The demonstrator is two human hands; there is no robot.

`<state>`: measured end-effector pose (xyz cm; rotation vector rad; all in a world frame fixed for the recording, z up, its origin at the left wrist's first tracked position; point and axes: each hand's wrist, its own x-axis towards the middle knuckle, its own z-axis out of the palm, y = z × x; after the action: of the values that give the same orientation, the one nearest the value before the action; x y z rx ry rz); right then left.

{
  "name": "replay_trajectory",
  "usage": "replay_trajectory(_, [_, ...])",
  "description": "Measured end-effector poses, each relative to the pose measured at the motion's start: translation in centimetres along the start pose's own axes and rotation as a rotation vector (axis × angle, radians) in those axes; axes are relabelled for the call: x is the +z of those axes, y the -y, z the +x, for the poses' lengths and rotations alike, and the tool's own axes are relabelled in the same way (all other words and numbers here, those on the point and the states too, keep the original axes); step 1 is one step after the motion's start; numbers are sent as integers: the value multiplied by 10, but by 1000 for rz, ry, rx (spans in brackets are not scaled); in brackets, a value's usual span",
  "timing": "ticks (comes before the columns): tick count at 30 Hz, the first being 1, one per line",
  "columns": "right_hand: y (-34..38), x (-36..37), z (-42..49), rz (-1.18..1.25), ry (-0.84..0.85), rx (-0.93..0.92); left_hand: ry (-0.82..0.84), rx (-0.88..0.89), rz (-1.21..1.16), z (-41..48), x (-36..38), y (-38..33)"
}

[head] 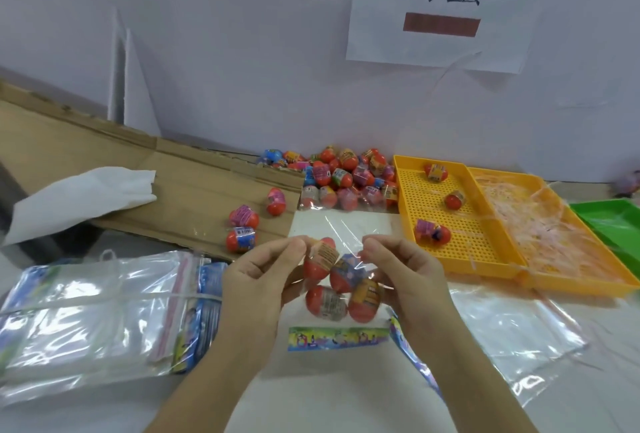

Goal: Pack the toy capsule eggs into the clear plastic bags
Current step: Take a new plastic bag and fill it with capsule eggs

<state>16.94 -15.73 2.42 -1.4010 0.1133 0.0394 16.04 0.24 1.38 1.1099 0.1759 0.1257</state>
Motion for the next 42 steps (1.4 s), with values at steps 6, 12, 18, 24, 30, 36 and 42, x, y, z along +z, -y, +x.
replay_trajectory(6, [3, -10, 1, 56, 46, -20, -53, 7, 0, 1, -2, 3])
replay_trajectory(12, [8, -13, 2, -8, 61, -8, -102, 19, -6, 7, -9, 0])
replay_trajectory(18, [-1, -4, -3, -30, 43, 27, 18, 33, 52, 2, -7, 2])
replay_trajectory(24, [6, -6, -3, 16, 100, 9, -55, 85, 94, 1, -5, 0])
replay_trajectory(30, [4, -10, -2, -24, 105, -20, 28, 28, 126, 2, -6, -2])
replay_trajectory(36, [5, -11, 0, 64, 154, 22, 42, 59, 145, 3, -6, -8])
replay_trajectory(42, [1, -12, 1, -1, 218, 3, 61, 42, 219, 6, -8, -4])
